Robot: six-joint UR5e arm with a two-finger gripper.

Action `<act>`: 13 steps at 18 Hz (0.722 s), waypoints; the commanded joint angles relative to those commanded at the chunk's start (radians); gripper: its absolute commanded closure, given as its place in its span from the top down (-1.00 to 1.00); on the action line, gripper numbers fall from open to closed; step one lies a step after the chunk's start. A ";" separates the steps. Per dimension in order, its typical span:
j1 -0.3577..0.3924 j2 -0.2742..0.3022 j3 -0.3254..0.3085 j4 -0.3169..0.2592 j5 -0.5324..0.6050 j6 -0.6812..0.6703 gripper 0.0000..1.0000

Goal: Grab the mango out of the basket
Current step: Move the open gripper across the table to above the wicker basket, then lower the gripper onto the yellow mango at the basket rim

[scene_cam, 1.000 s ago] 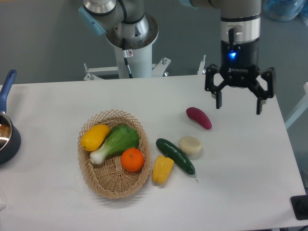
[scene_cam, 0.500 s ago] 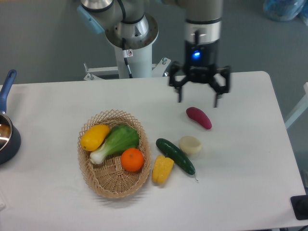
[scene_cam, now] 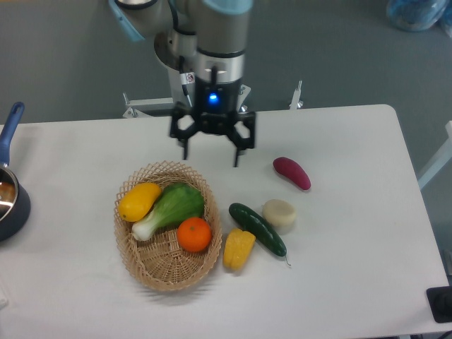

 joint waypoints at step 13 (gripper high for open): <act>-0.153 -0.142 -0.046 0.018 0.022 -0.109 1.00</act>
